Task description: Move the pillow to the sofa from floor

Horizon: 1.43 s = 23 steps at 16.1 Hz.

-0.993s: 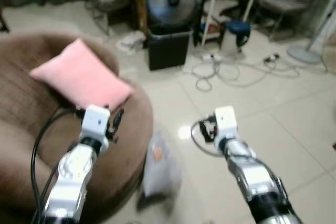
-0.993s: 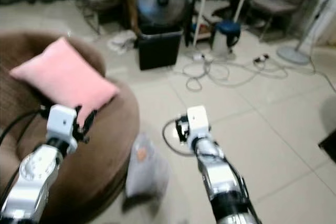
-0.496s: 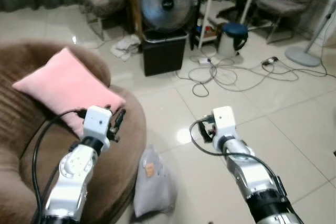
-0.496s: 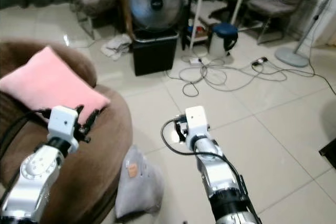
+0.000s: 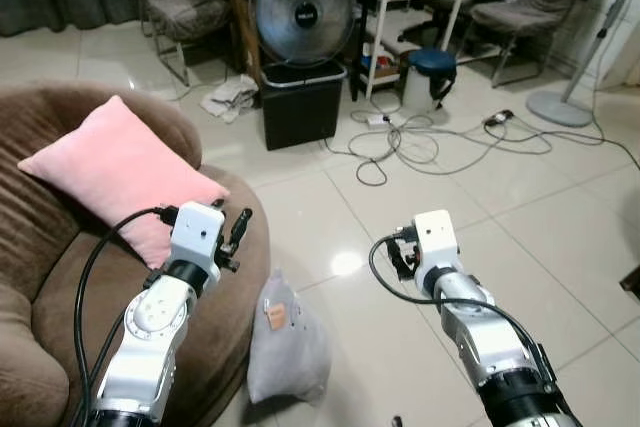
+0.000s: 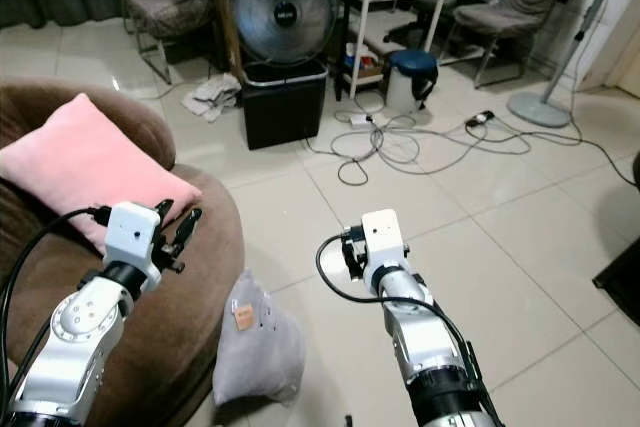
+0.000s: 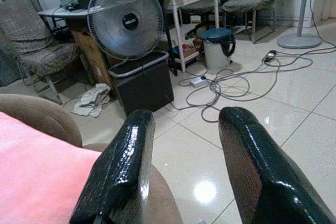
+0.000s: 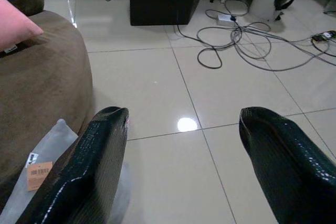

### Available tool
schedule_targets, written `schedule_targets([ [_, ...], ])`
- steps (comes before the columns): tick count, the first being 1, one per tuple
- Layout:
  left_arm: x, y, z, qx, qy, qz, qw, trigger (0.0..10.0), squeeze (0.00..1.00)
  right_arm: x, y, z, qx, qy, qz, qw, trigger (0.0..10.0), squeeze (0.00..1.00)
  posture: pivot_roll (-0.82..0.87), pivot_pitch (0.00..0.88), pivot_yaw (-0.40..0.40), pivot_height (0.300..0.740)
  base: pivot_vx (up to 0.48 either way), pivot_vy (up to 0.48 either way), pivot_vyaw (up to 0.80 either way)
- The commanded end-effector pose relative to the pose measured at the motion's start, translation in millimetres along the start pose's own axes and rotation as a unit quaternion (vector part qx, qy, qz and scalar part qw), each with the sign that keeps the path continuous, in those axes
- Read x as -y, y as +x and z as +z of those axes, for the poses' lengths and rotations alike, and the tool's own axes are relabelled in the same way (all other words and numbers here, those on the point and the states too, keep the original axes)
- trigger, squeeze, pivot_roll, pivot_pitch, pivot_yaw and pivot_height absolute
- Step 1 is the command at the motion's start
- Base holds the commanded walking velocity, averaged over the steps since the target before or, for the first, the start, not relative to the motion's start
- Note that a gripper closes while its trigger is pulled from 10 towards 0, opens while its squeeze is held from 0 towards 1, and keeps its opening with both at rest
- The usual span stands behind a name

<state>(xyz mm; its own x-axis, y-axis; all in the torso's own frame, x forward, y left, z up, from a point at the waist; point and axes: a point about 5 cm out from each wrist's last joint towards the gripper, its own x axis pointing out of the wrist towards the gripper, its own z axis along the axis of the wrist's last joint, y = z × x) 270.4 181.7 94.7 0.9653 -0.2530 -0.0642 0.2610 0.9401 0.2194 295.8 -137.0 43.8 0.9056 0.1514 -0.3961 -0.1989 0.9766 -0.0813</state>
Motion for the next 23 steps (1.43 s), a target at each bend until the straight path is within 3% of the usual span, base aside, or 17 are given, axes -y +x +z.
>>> schedule_targets([
  [1, -0.8, 0.5, 0.4, 0.0, 0.001, -0.005, 1.0, 10.0, 0.0, 2.2, 0.9, 5.0, 0.005, -0.008, -0.004, 1.0, 10.0, 0.0, 0.15, 0.0, -0.026, 0.74, 0.0, 0.0, 0.0],
  [15, 0.2, 3.0, 0.0, -0.006, 0.006, -0.019, 1.0, 10.0, 0.0, -0.9, 0.6, 8.4, 0.01, -0.006, -0.006, 1.0, 10.0, 0.0, 0.15, 0.0, -0.016, 0.622, 0.0, 0.0, 0.0],
  [23, 0.2, 3.5, 0.1, -0.007, 0.012, -0.029, 0.999, 10.0, 0.0, -3.8, 1.3, 7.4, 0.01, -0.007, -0.004, 1.0, 10.0, 0.0, 0.16, 0.0, -0.015, 0.618, 0.0, 0.0, 0.0],
])
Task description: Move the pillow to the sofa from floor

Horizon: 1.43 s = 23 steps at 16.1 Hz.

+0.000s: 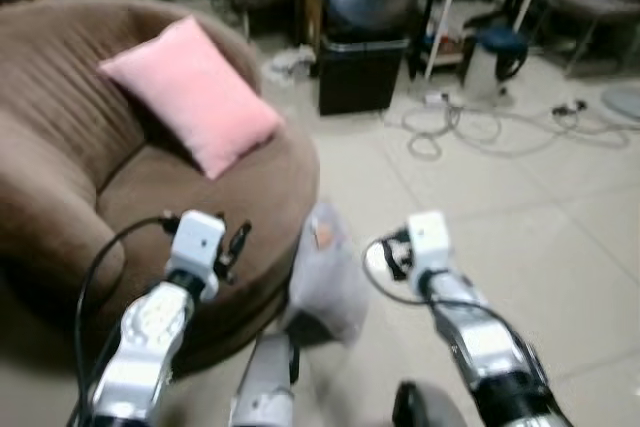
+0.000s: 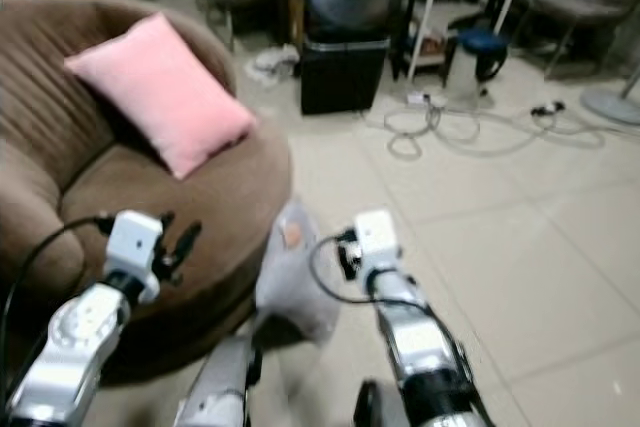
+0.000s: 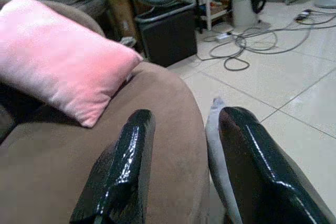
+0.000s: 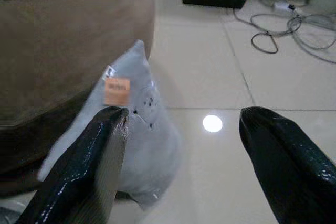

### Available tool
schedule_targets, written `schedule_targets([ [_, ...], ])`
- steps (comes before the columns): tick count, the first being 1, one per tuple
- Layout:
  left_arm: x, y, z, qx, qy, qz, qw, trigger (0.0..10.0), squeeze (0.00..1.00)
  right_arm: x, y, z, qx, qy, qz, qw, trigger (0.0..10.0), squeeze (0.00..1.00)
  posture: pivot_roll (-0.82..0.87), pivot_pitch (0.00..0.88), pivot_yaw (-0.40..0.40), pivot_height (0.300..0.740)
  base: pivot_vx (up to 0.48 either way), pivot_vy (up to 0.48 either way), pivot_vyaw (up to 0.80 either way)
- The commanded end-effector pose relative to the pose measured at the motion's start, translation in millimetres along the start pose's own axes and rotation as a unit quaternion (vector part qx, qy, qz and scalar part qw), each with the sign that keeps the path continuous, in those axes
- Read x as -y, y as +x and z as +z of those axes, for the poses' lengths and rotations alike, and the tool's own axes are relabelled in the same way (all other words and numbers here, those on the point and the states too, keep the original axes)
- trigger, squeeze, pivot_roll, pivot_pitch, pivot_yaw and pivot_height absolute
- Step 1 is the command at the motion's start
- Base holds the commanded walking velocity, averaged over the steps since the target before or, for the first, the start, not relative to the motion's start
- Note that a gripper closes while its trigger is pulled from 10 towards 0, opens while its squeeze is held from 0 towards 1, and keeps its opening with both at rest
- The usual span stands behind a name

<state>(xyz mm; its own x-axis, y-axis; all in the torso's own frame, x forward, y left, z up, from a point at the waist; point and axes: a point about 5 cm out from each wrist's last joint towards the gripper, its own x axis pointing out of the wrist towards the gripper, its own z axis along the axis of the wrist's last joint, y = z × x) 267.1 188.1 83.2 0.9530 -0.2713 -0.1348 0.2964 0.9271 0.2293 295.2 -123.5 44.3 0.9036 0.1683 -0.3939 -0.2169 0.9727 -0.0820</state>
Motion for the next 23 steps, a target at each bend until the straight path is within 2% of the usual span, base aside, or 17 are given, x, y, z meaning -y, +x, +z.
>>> schedule_targets([
  [1, 3.0, 7.2, 14, 0.027, 0.007, -0.015, 0.999, 10.0, 0.0, 9.6, -0.3, 5, 0.008, -0.003, -0.012, 1.0, 10.0, 0.0, 0.16, 0.0, -0.015, 0.618, 0.274, 0.0, 0.0],
  [13, 10.2, 11.2, 9, 0.017, 0.017, -0.068, 0.997, 10.0, 0.0, 8.6, -0.9, -6, -0.002, -0.01, -0.01, 1.0, 10.0, 0.0, 0.15, 0.0, -0.013, 0.618, 0.402, 0.0, 0.0],
  [23, 16.7, 11.1, 4, 0.01, 0.012, -0.076, 0.997, 10.0, 0.0, 11.7, -3.4, -12, -0.012, -0.02, -0.011, 1.0, 10.0, 0.0, 0.14, 0.0, -0.012, 0.614, 0.0, 0.0, 0.0],
])
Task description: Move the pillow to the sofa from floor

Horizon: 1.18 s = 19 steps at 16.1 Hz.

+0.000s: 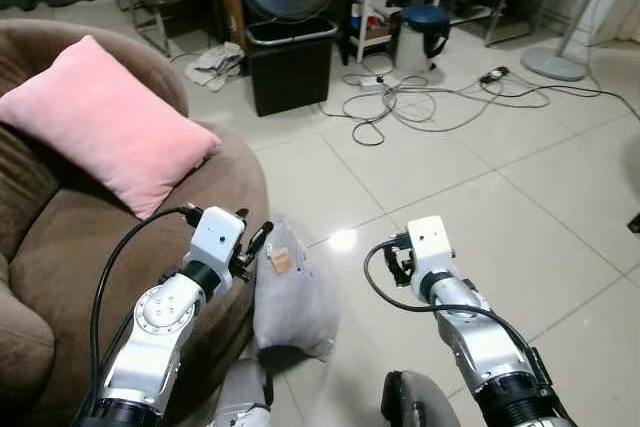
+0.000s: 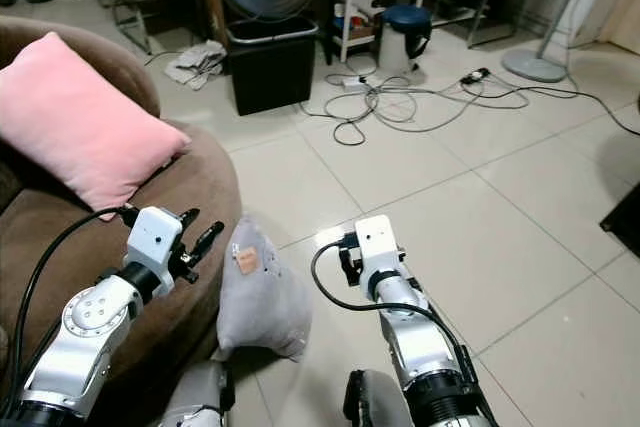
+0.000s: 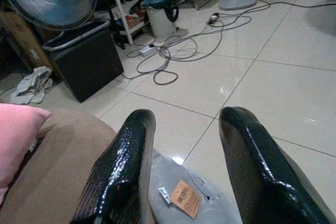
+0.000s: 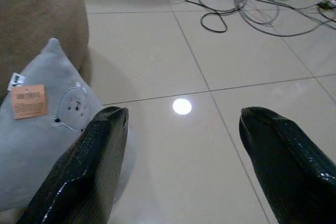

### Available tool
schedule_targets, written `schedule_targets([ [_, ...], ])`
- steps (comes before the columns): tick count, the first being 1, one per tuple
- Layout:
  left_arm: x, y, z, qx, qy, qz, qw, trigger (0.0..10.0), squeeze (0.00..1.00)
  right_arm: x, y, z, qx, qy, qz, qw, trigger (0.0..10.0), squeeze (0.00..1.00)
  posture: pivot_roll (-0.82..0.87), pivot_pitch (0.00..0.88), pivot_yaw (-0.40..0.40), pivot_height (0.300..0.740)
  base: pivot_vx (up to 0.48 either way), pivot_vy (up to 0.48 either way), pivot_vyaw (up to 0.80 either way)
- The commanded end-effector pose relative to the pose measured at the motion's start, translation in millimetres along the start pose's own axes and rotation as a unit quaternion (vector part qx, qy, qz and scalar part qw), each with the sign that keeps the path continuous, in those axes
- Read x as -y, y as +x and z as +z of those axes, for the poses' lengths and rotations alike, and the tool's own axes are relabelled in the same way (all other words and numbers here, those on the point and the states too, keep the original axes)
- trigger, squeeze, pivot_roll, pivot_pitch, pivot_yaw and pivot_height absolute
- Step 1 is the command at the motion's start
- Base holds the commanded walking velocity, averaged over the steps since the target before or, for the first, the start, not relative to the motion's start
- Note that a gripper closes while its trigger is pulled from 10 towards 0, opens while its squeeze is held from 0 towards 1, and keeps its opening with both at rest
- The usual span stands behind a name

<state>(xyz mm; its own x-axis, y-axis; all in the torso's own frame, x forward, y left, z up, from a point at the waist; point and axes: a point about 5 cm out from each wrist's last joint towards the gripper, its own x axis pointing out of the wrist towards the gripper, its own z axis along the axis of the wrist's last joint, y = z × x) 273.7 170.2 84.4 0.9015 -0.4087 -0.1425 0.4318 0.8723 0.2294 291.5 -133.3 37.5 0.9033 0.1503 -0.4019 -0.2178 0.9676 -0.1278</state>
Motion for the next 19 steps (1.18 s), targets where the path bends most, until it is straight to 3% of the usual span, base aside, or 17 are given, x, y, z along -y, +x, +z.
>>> schedule_targets([
  [1, 2.9, 0.7, -2.2, -0.004, 0.002, -0.005, 1.0, 10.0, 0.0, 3.5, -0.8, -3.0, -0.008, 0.001, -0.002, 1.0, 10.0, 0.0, 0.14, 0.0, -0.012, 0.604, 0.0, 0.0, 0.0],
  [9, 6.6, -0.7, -3.5, -0.005, -0.001, -0.011, 1.0, 10.0, 0.0, 4.8, -2.8, -5.1, -0.009, -0.004, -0.002, 1.0, 10.0, 0.0, 0.13, 0.0, -0.019, 0.52, 0.0, 0.0, 0.0],
  [19, 8.8, -0.6, -3.6, -0.003, -0.006, -0.016, 1.0, 10.0, 0.0, 6.3, -4.2, -6.6, -0.01, -0.005, -0.002, 1.0, 10.0, 0.0, 0.13, 0.0, -0.019, 0.52, 0.068, 0.0, 0.0],
])
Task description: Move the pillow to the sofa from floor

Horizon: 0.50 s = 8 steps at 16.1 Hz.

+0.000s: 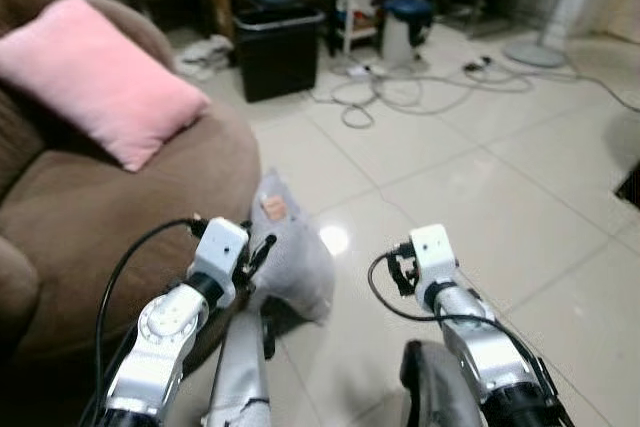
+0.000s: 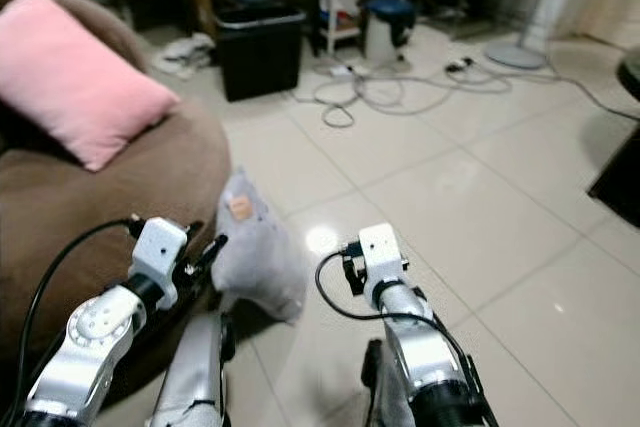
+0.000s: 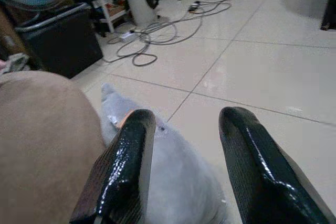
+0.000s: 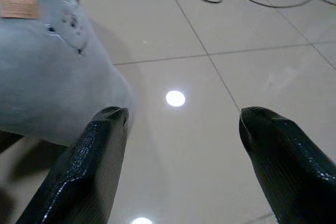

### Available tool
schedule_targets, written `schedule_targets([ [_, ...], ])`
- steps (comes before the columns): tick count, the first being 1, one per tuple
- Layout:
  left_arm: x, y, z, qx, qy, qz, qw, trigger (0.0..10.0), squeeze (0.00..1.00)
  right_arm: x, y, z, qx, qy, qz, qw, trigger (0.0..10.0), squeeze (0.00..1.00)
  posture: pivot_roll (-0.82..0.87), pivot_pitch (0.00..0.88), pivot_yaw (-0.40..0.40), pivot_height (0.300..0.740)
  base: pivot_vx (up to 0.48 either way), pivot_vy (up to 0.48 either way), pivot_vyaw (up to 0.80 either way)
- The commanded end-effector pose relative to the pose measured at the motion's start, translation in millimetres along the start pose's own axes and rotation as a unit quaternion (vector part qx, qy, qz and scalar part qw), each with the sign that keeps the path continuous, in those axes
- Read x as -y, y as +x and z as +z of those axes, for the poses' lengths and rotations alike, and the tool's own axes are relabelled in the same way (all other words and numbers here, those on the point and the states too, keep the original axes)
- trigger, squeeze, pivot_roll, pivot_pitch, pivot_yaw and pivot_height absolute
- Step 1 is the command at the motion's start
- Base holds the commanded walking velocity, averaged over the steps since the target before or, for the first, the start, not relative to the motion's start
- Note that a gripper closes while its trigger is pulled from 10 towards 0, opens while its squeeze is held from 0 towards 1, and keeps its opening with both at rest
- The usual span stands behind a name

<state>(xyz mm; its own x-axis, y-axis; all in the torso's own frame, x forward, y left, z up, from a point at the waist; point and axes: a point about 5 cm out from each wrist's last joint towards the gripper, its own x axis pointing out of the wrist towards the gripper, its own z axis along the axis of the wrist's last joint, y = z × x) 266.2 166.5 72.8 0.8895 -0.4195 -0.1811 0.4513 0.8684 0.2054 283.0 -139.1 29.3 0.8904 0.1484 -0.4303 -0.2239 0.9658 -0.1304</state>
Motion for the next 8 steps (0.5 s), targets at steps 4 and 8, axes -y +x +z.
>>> schedule_targets([
  [4, -0.2, 2.9, 6.7, 0.013, 0.004, -0.004, 1.0, 10.0, 0.0, 3.5, 1.7, 5.7, 0.005, -0.004, -0.003, 1.0, 10.0, 0.0, 0.13, 0.0, -0.021, 0.52, 0.407, 0.0, 0.0],
  [8, -1.4, 1.1, 2.4, -0.001, 0.012, 0.002, 1.0, 10.0, 0.0, 3.0, 3.0, 5.7, 0.003, -0.011, 0.002, 1.0, 10.0, 0.0, 0.14, 0.0, -0.026, 0.52, 0.184, 0.0, 0.0],
])
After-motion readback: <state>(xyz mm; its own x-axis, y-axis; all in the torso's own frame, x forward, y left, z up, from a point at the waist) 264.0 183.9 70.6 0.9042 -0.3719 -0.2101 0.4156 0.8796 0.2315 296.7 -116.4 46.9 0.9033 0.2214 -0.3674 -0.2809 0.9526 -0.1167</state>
